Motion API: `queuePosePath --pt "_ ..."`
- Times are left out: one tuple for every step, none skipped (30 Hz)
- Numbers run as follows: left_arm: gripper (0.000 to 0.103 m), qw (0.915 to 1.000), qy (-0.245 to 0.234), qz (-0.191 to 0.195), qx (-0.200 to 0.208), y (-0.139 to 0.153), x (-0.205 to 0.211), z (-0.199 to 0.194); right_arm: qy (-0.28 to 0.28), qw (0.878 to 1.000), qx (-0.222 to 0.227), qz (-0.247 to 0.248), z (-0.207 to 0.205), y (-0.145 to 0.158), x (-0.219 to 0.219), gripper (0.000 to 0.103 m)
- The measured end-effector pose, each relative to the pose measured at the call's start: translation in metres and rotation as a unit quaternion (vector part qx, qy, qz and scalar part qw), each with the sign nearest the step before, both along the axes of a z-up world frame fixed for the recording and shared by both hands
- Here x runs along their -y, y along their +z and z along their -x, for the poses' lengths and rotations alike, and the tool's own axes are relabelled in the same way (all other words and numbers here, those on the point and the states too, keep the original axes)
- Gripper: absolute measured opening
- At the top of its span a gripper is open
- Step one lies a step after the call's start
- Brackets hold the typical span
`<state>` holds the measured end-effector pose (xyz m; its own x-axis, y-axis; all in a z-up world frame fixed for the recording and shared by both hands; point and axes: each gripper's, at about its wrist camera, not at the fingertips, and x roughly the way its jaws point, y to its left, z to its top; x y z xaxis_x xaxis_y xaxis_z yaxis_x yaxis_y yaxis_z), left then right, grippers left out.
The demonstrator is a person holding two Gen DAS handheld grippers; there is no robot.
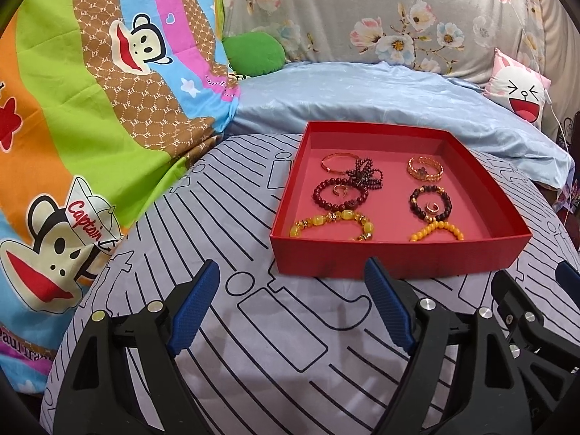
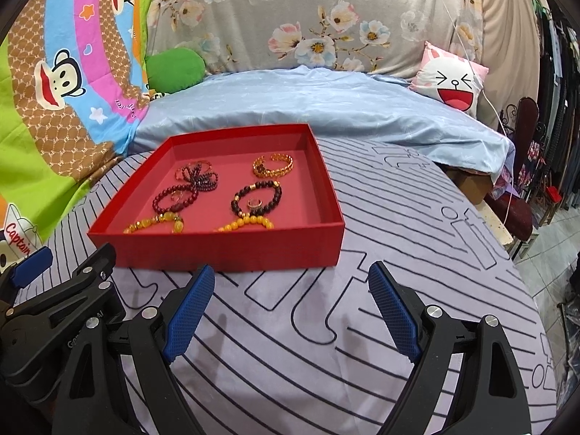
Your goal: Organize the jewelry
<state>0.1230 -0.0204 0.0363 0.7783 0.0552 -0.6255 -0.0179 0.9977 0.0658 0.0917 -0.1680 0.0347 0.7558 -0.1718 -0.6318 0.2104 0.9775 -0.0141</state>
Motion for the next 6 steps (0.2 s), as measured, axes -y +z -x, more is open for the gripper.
queuePosePath --pt "0.078 1.0000 0.000 0.000 0.000 0.0004 -0.0002 -0.0008 0.000 1.000 0.000 0.001 -0.0004 0.0004 -0.0002 0.084" --pt "0.078 1.0000 0.000 -0.001 -0.001 0.0003 -0.0004 -0.0012 0.000 1.000 -0.001 0.003 -0.0012 0.0009 -0.0011 0.084" --pt "0.078 1.0000 0.000 -0.001 -0.001 0.0005 -0.0006 -0.0017 0.000 1.000 -0.001 0.003 -0.0014 0.0012 -0.0015 0.084" --pt "0.078 1.0000 0.001 0.000 -0.002 0.0005 -0.0007 -0.0019 0.000 1.000 -0.001 0.005 -0.0023 0.0016 -0.0022 0.084" --pt "0.078 1.0000 0.001 0.001 -0.003 0.0007 -0.0012 -0.0025 -0.001 1.000 -0.001 0.005 -0.0022 0.0019 -0.0022 0.084" --pt "0.078 1.0000 0.000 0.002 -0.004 0.0008 -0.0016 -0.0028 -0.001 1.000 -0.001 0.004 -0.0021 0.0023 -0.0023 0.084"
